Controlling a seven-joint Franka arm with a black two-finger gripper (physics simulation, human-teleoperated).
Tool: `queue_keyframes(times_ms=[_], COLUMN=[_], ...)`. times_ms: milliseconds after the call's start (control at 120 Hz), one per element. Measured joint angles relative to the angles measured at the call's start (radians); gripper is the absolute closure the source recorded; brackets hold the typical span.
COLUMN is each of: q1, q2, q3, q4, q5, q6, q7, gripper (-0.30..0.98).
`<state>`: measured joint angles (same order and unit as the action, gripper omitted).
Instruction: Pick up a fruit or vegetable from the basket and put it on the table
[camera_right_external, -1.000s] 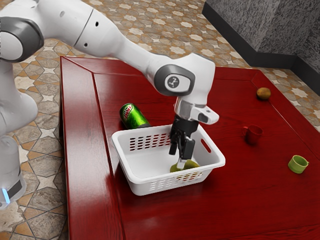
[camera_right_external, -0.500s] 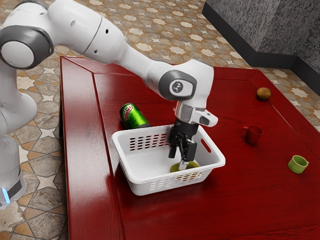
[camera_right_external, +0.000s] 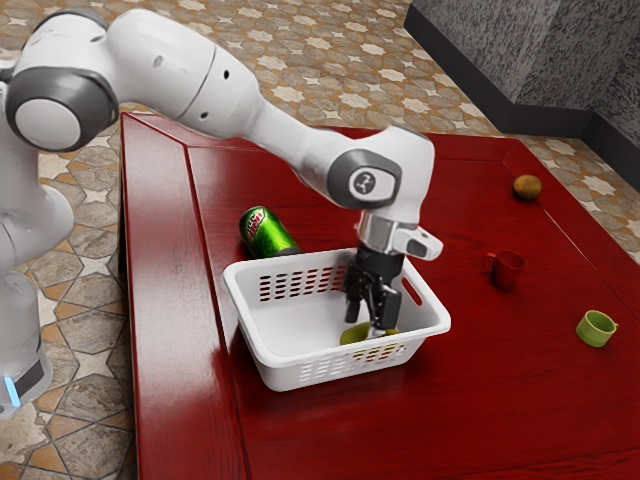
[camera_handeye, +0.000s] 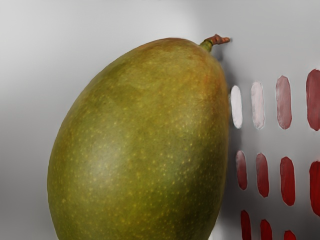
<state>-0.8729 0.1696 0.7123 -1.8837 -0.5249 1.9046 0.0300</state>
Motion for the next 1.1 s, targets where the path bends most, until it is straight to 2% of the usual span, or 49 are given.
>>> queue_keyframes(times_ms=[592,1100], q1=[0.014,0.021], q2=[0.036,0.059], q3=[-0.008,-0.009], q4=[0.022,0.032], q5=[-0.020,-0.030], q6=[-0.007,-0.010], q7=[0.023,0.039], gripper=[0.06,0.16])
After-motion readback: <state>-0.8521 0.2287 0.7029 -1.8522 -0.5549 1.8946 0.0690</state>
